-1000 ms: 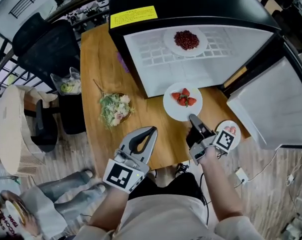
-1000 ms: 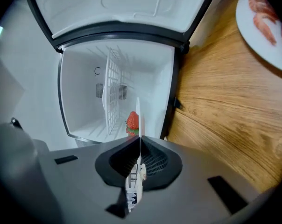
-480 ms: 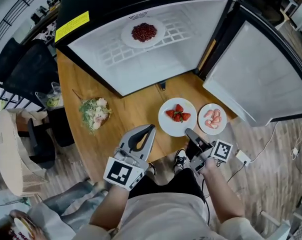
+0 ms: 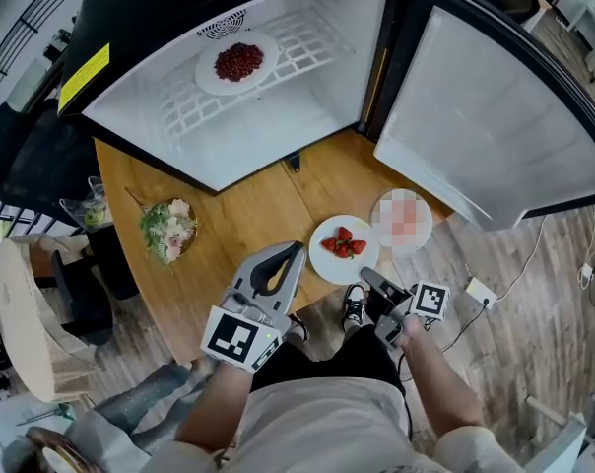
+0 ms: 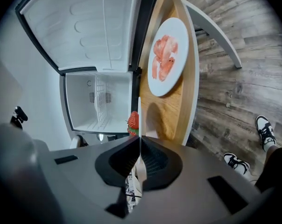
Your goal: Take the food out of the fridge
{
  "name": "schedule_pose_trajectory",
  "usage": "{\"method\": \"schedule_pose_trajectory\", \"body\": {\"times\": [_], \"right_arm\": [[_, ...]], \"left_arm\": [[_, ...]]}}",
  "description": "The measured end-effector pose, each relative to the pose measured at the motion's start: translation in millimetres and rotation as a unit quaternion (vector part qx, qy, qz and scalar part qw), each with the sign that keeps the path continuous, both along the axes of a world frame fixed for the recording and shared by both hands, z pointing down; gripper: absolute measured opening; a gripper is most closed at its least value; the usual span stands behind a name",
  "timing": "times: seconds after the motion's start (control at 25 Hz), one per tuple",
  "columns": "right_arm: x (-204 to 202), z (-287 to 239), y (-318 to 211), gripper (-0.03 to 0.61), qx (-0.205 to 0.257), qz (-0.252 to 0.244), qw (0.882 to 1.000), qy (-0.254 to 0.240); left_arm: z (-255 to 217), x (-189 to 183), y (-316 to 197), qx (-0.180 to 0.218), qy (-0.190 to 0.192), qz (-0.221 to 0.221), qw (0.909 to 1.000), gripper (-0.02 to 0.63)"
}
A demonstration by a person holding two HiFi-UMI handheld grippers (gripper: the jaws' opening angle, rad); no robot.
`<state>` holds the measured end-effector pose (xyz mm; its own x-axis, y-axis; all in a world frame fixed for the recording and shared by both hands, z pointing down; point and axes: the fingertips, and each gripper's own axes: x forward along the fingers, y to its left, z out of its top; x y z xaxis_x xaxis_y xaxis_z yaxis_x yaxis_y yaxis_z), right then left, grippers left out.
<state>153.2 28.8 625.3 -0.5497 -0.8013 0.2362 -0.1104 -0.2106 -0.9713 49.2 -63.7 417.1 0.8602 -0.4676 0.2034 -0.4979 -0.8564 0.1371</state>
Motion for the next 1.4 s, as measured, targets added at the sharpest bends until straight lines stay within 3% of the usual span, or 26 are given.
{"method": "schedule_pose_trajectory", "body": {"times": [1.08,1.16,1.4], "right_arm": [[10,39,16,0.031,-0.077,0.006,0.997,0.01],[8,38,16,0.074,-0.072,0.005,0.997,0.009],[15,37,27,0.087,-0.071,-0.001,0.997,0.039]], "left_arm": [[7,0,6,-0.009,-0.004,0.004,0.9999,0.006],[7,-2,7,-0.009,-0.003,0.004,1.0,0.006],[7,-3,8,-0.007,-0.002,0.003,1.0,0.006]]}}
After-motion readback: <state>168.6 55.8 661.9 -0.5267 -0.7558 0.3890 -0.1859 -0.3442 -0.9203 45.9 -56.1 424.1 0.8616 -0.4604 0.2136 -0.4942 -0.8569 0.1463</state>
